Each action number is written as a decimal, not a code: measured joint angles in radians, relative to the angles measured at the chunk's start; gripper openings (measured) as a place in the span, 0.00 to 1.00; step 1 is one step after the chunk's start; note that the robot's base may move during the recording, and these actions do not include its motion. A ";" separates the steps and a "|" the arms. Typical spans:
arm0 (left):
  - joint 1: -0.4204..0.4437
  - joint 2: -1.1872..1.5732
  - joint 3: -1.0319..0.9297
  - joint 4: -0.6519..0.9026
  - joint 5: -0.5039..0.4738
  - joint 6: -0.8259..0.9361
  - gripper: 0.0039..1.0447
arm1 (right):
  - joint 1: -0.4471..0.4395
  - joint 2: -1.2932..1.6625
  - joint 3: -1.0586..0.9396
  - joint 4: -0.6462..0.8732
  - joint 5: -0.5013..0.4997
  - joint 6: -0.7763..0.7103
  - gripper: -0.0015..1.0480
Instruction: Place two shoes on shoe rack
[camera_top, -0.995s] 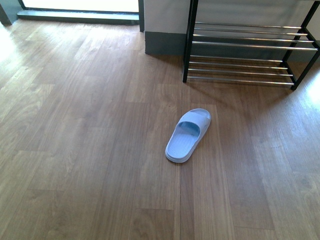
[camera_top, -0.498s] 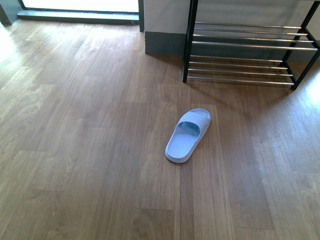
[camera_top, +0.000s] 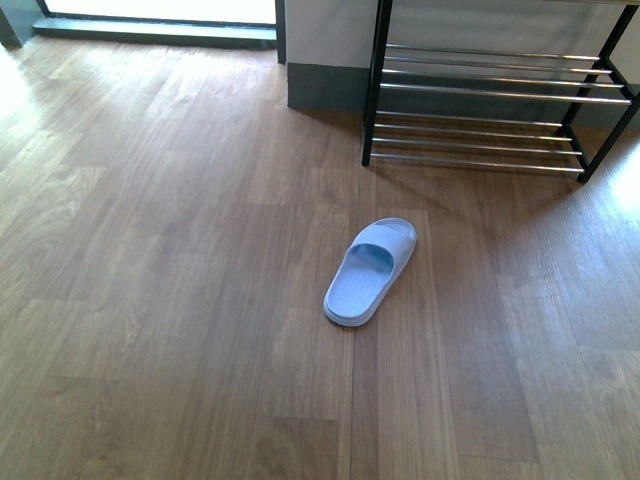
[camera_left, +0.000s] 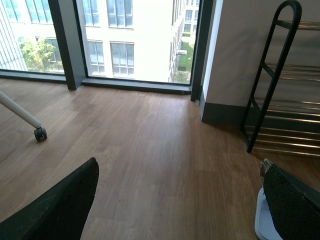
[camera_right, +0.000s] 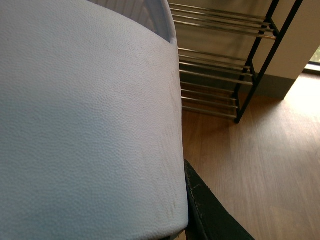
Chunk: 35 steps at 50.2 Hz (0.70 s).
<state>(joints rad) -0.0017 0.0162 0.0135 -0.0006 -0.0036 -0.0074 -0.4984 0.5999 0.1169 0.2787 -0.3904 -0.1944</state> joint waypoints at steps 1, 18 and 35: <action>0.000 0.000 0.000 0.000 0.000 0.000 0.91 | 0.000 0.000 0.000 0.000 0.000 0.000 0.02; 0.000 0.000 0.000 0.000 0.001 0.000 0.91 | 0.000 0.002 0.000 0.000 0.005 0.000 0.02; 0.000 0.000 0.000 0.000 0.004 0.000 0.91 | -0.003 0.003 -0.001 -0.002 0.008 0.001 0.02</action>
<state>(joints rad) -0.0017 0.0162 0.0139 -0.0006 0.0006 -0.0074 -0.5018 0.6029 0.1162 0.2768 -0.3824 -0.1932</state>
